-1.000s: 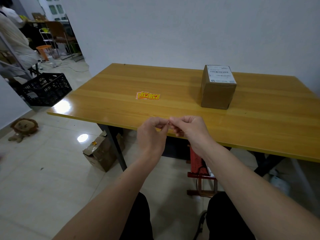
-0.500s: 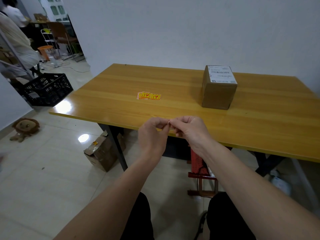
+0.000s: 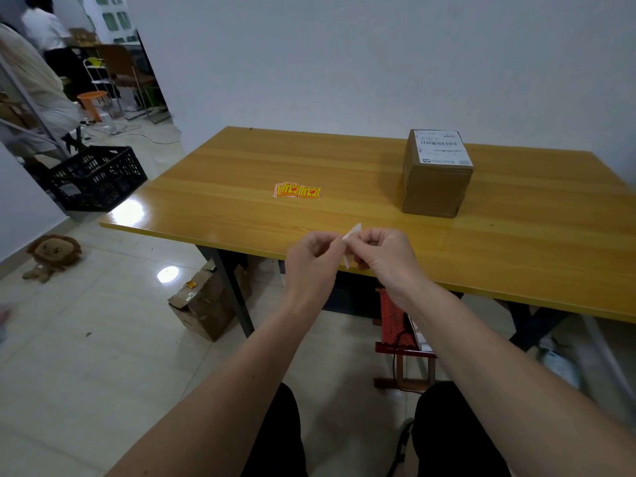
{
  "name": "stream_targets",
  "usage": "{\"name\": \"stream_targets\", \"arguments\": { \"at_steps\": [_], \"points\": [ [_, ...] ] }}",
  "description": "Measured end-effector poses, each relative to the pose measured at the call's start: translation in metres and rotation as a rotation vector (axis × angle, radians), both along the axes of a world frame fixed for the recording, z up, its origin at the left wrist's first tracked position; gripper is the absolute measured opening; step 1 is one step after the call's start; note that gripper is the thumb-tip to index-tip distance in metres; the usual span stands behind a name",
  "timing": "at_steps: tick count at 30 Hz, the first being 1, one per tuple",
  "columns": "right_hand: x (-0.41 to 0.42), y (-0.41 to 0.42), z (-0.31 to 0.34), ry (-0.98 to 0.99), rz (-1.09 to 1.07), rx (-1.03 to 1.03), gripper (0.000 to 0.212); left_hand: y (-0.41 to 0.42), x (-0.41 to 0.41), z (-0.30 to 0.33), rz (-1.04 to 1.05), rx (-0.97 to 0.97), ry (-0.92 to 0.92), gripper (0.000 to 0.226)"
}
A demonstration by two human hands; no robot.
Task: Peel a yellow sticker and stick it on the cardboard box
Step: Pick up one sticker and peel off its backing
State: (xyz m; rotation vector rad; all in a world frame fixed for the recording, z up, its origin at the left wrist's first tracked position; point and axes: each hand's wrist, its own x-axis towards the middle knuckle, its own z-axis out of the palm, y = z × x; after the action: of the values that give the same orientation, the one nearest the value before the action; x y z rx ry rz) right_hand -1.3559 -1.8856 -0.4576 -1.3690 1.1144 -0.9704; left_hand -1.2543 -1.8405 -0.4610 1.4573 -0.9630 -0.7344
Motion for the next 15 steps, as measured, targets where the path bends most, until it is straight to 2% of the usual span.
{"name": "stream_targets", "arguments": {
  "at_steps": [5,9,15],
  "points": [
    [-0.0031,-0.0009,-0.0029,0.066,0.031,-0.06,0.012,-0.0027,0.0005,0.0007,-0.004,0.11,0.077,0.024],
    [-0.006,-0.0023,-0.0061,0.093,0.026,-0.066,0.01,-0.0029,-0.0004,0.0001,0.012,0.19,0.227,0.023],
    [-0.0079,-0.0031,-0.0087,0.106,-0.016,-0.045,0.008,-0.0028,-0.0004,0.0003,0.023,0.211,0.285,0.017]
  ]
}}
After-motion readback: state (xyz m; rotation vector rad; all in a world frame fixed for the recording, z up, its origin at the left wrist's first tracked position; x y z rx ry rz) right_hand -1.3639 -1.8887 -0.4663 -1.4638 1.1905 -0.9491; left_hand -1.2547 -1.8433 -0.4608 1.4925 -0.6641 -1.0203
